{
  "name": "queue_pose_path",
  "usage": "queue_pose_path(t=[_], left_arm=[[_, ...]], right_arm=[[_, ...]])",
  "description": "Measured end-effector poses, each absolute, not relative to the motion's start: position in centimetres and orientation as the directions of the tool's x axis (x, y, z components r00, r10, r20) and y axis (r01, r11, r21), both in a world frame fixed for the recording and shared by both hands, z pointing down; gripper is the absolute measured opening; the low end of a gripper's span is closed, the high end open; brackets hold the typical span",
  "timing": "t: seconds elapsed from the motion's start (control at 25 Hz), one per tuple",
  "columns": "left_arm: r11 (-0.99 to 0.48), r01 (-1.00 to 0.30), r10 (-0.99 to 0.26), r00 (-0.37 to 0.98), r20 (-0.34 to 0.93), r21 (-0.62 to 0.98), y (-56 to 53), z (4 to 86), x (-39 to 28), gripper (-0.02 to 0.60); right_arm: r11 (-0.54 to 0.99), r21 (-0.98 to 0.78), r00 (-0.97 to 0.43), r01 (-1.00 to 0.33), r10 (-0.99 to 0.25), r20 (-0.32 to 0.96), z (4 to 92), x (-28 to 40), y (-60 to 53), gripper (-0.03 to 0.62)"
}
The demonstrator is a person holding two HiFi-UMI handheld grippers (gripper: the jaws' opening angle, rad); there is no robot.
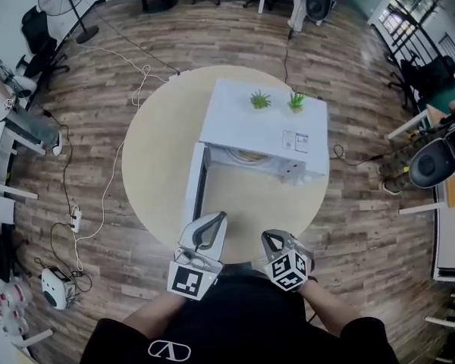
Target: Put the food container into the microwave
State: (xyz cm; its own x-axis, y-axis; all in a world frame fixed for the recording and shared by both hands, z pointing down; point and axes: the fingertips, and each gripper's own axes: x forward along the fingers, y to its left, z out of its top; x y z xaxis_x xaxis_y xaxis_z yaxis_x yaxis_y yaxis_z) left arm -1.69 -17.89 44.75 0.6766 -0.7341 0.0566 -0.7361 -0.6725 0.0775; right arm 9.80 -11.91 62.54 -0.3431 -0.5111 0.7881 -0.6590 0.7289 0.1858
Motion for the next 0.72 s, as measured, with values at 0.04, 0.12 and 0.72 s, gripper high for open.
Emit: queue_pose_path(t=[0.04, 0.12, 0.72], left_arm=[[-0.679, -0.731, -0.731, 0.682, 0.043, 0.067, -18.0, 44.1, -1.3, 0.0], [-0.687, -0.725, -0.726, 0.688, 0.015, 0.042, -18.4, 42.8, -0.7, 0.0], [-0.672, -0.735, -0.724, 0.677, -0.134, -0.085, -19.2, 35.4, 0.7, 0.0]], right_arm=[[0.716, 0.186, -0.361, -0.673, -0.537, 0.763, 61.1, 9.6, -11.8, 0.01], [0.682, 0.178, -0.399, -0.71, -0.597, 0.696, 58.0, 9.5, -12.0, 0.009], [0.365, 0.246, -0.371, -0.898, -0.928, 0.02, 38.1, 12.4, -14.1, 0.009]])
